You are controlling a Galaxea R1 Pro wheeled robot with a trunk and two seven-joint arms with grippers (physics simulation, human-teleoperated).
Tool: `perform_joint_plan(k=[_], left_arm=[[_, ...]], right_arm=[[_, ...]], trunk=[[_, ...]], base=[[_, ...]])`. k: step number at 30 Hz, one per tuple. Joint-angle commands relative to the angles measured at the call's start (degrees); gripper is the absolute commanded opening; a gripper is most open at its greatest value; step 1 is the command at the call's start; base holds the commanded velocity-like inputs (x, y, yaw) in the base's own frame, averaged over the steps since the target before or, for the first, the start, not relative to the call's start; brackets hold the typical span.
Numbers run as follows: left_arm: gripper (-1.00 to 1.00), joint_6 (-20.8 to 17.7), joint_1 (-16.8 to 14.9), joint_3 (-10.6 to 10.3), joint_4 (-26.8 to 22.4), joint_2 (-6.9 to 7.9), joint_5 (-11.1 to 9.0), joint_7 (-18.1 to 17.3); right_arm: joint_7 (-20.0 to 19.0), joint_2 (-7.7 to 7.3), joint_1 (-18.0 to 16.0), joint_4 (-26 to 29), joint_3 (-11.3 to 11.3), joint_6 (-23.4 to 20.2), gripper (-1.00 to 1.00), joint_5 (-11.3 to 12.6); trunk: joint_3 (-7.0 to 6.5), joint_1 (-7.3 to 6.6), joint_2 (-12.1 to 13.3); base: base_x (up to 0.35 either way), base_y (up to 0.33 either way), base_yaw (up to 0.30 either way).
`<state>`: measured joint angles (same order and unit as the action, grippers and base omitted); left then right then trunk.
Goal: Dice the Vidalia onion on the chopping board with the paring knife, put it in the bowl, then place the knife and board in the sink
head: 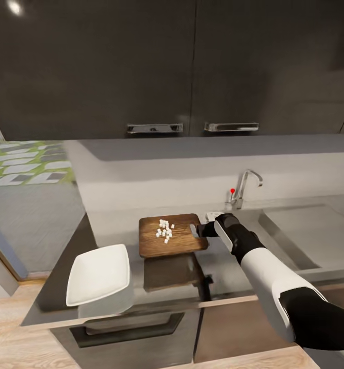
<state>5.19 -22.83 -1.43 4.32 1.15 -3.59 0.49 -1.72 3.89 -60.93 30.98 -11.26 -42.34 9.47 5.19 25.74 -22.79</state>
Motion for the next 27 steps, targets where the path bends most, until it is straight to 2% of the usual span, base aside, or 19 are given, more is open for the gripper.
perform_joint_plan(k=[1, 16, 27], left_arm=[[1.00, 0.43, -0.11, -0.16, 0.26, -0.01, -0.36, 0.01], [1.00, 0.38, -0.11, -0.16, 0.26, 0.06, -0.36, -0.01], [1.00, 0.34, -0.11, -0.17, 0.26, 0.04, -0.36, -0.05]], right_arm=[[0.08, -0.02, -0.07, 0.02, -0.17, -0.22, -1.00, 0.55], [0.12, 0.21, -0.07, 0.04, -0.17, -0.23, -1.00, 0.55], [0.14, 0.24, -0.07, -0.03, -0.20, -0.21, -1.00, 0.55]], trunk=[[0.04, 0.04, -0.13], [-1.32, 0.04, -0.13], [-2.31, 0.04, -0.13]], base=[[0.000, 0.280, 0.000], [-0.134, 0.151, 0.000], [-0.151, 0.233, 0.000]])
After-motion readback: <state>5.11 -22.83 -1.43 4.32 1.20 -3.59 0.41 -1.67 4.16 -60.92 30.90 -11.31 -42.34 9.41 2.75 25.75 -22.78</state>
